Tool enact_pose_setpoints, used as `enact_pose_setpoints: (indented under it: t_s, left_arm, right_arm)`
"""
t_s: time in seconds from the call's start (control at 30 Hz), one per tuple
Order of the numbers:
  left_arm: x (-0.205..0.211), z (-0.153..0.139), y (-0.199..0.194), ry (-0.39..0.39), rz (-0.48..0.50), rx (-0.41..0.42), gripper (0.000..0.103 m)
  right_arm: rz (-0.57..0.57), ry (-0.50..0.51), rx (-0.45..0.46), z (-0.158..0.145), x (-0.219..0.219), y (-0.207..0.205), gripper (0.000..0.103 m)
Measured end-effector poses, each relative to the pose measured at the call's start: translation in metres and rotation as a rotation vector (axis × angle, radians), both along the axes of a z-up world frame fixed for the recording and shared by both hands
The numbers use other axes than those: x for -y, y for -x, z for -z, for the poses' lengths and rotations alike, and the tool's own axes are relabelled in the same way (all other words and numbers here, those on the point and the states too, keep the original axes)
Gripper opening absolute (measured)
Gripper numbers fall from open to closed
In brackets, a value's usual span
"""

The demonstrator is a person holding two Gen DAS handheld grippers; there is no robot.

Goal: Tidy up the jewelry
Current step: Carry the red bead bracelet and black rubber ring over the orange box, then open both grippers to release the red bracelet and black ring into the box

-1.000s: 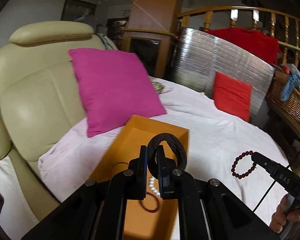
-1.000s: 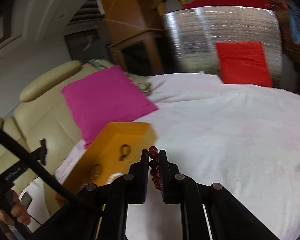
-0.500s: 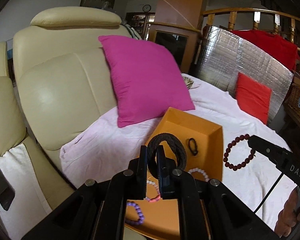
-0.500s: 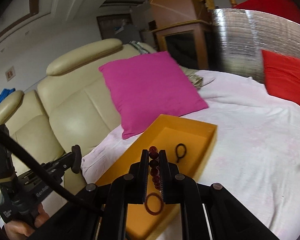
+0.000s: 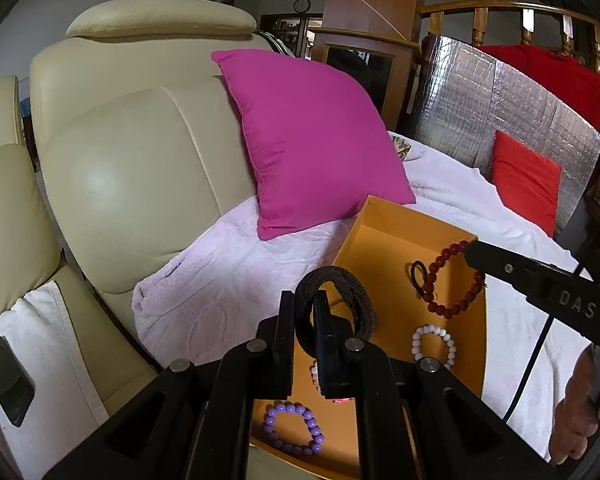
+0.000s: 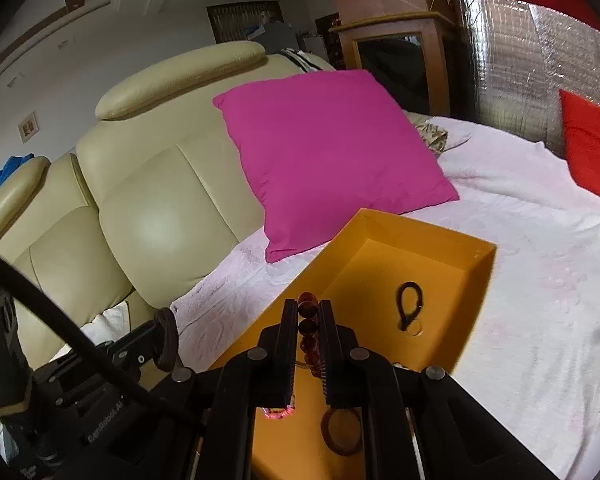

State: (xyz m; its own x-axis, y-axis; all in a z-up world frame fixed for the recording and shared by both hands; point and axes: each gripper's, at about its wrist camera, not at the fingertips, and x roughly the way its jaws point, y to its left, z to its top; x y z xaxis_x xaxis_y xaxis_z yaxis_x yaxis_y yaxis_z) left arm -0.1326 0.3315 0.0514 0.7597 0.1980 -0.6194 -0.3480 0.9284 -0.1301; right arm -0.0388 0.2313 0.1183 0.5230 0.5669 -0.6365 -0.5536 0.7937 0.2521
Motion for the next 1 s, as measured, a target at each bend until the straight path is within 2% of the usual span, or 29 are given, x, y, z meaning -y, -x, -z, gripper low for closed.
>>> enact_pose_setpoints:
  t_s: [0.37, 0.5, 0.63, 0.87, 1.0]
  left_arm:
    - [-0.002, 0.010, -0.011, -0.008, 0.010, -0.029, 0.009]
    - [0.001, 0.014, -0.025, -0.010, 0.042, -0.045, 0.009]
    - [0.008, 0.016, -0.057, -0.003, 0.112, -0.079, 0.009]
    - [0.024, 0.026, -0.124, 0.006, 0.190, -0.165, 0.009]
    - [0.042, 0.041, -0.158, -0.002, 0.236, -0.235, 0.009]
  right_arm:
    - [-0.003, 0.030, -0.065, 0.021, -0.017, -0.031, 0.011]
    - [0.016, 0.033, -0.123, 0.031, -0.018, -0.052, 0.011]
    - [0.059, 0.015, -0.152, 0.038, -0.006, -0.072, 0.011]
    - [0.203, -0.066, -0.200, 0.047, 0.037, -0.118, 0.011]
    - [0.256, -0.045, -0.215, 0.056, 0.048, -0.141, 0.011]
